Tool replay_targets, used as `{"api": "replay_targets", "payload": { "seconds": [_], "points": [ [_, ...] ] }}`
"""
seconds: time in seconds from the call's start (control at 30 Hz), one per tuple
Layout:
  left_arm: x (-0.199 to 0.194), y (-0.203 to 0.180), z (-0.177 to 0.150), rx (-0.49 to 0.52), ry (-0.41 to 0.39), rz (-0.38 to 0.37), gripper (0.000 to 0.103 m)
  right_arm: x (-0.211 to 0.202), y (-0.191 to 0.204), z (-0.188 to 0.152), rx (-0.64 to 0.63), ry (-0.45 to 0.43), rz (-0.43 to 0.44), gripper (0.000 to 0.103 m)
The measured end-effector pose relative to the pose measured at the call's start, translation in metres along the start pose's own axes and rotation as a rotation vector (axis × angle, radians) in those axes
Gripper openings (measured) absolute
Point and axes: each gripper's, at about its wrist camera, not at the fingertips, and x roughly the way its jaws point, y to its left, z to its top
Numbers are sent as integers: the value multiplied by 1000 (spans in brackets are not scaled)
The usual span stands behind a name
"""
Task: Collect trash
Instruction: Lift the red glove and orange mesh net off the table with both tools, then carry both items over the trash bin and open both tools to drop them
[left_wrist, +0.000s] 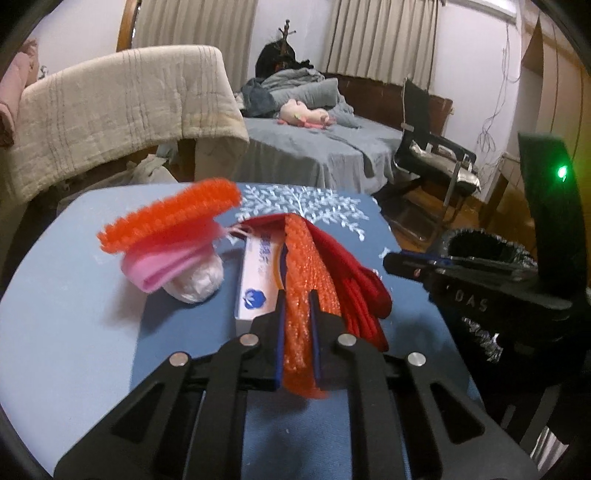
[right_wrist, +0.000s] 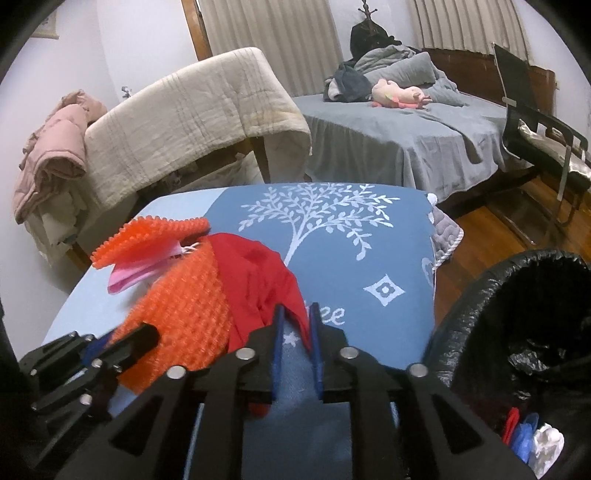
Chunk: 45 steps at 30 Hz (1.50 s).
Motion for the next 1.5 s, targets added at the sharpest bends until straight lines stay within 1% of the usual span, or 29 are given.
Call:
{"api": "replay_targets", "payload": {
  "seconds": [0.1, 0.13, 0.17, 0.2, 0.27, 0.3, 0.37, 0.47, 0.7, 0.73, 0.77, 0.8, 0.87, 0.93, 0.97, 1.2, 1.5],
  "points": [
    [-14, 6, 8, -14, -49, 17, 10, -1, 2, 2, -5, -8, 1, 27],
    [-17, 8, 10, -15, -65, 29, 10, -1, 3, 2, -6, -11, 1, 32],
    [-20, 10, 12, -14, -78, 43, 10, -1, 4, 3, -9, -15, 1, 36],
    [-21, 11, 15, -15, -84, 56, 10, -1, 5, 4, -12, -18, 2, 39],
    [-21, 16, 17, -27, -92, 78, 10, 1, 8, 6, -17, -21, 4, 50],
    [-21, 18, 18, -32, -93, 86, 10, 3, 10, 6, -21, -23, 4, 52],
    [-19, 22, 19, -40, -90, 97, 10, 8, 13, 8, -30, -21, 4, 59],
    [-16, 23, 21, -41, -88, 103, 10, 19, 16, 9, -40, -5, 1, 62],
    [-14, 23, 21, -36, -86, 105, 10, 50, 15, 7, -37, 59, 0, 62],
    [-14, 24, 20, -36, -86, 104, 10, 55, 15, 7, -35, 80, 7, 58],
    [-14, 23, 21, -36, -85, 104, 10, 58, 14, 6, -31, 93, 15, 47],
    [-13, 23, 21, -35, -84, 104, 10, 61, 14, 6, -26, 107, 27, 42],
    [-13, 23, 20, -34, -82, 104, 10, 62, 13, 6, -20, 120, 57, 20],
    [-14, 22, 19, -34, -81, 102, 10, 58, 13, 7, -16, 118, 90, 14],
    [-14, 22, 19, -34, -81, 101, 10, 54, 13, 8, -12, 110, 99, 13],
    [-23, 15, 25, -28, -106, 92, 10, 11, 10, 19, 24, 23, 122, 13],
    [-38, -5, 30, -18, -133, 72, 10, -29, 1, 23, 50, -44, 93, 13]
  ]
}}
